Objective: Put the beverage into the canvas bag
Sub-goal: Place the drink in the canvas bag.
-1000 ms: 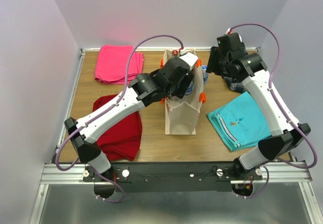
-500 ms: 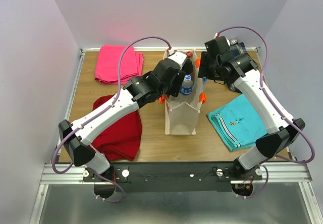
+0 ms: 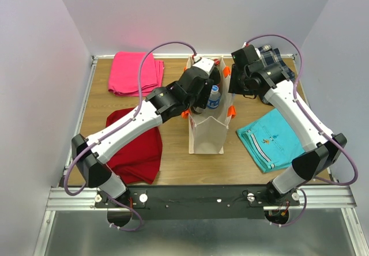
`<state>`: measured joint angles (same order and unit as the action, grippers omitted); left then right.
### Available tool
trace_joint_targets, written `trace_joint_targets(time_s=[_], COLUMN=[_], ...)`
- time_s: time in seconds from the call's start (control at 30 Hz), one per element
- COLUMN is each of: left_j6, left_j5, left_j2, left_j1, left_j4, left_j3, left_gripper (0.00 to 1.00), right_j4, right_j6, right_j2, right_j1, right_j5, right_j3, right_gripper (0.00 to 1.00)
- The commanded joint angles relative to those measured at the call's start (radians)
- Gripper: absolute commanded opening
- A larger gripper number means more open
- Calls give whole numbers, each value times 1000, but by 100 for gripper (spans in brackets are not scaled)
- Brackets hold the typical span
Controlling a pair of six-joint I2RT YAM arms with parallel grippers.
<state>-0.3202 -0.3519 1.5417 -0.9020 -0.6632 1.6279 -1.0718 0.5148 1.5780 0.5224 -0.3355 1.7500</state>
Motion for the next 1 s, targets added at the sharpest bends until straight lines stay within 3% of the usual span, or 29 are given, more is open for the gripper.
trace_joint_targets(time_s=[0.0, 0.97], left_j6=[-20, -69], left_j5=[-53, -101], left_j2=[29, 182], left_j1=[8, 31], left_j4=[88, 123], left_j3=[0, -20], left_gripper=[0, 0], right_j4=[-11, -14], right_j6=[-1, 54], right_j2=[4, -35], right_j1=[7, 7], right_j5=[-26, -22], right_j3=[-18, -66], right_gripper=[49, 47])
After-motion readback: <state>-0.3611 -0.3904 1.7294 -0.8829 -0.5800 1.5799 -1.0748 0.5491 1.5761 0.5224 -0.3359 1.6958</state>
